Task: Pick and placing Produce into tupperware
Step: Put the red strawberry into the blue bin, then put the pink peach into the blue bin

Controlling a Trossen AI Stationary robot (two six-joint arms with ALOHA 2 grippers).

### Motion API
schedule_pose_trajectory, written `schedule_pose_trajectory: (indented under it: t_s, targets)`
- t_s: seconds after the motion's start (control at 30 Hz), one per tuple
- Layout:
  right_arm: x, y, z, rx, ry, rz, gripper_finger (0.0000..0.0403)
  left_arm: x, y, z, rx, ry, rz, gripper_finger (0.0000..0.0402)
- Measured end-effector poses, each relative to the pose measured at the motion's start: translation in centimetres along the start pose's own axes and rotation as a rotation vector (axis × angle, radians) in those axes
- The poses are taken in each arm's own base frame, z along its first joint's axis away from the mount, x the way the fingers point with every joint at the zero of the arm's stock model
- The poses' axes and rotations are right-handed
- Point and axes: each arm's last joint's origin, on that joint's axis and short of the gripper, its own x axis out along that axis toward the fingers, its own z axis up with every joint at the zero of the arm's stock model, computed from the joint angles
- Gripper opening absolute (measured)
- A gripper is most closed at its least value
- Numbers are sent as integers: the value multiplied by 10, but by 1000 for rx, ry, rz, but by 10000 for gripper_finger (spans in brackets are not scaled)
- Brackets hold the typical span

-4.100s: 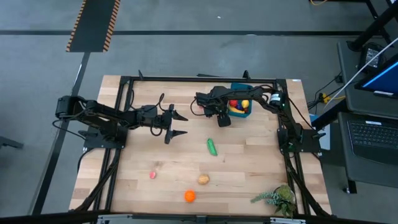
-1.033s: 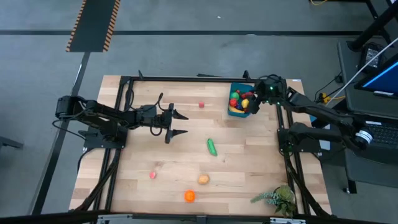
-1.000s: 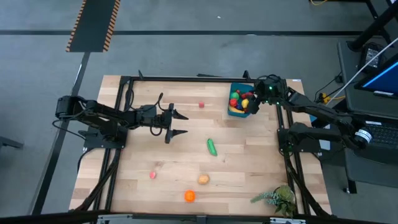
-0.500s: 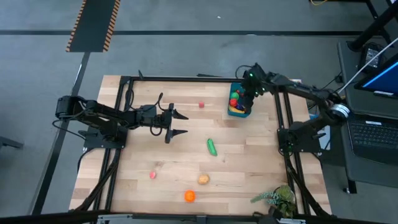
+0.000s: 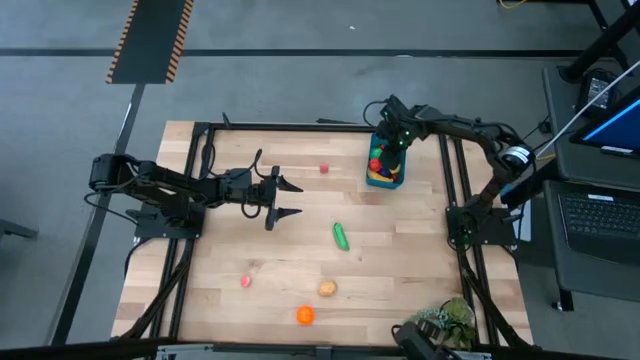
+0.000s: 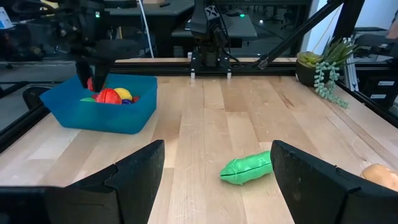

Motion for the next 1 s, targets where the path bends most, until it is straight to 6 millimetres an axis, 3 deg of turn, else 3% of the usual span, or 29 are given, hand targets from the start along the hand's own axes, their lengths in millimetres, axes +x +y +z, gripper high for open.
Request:
schedule_pose_trajectory:
  t_s: [0.3,0.63,0.83,1.0]
  targets:
    - [2,0,-1,0,22,8,136,0,0,0,9,0,0,286]
    - [2,1,-3,9,38,13,262,0,0,0,9,1,0,286]
    - [0,2,-4,59,50,17,275,0,0,0,9,1,0,286]
    - [-14,4,-5,58,10,12,277,0,1,0,37,1,18,286]
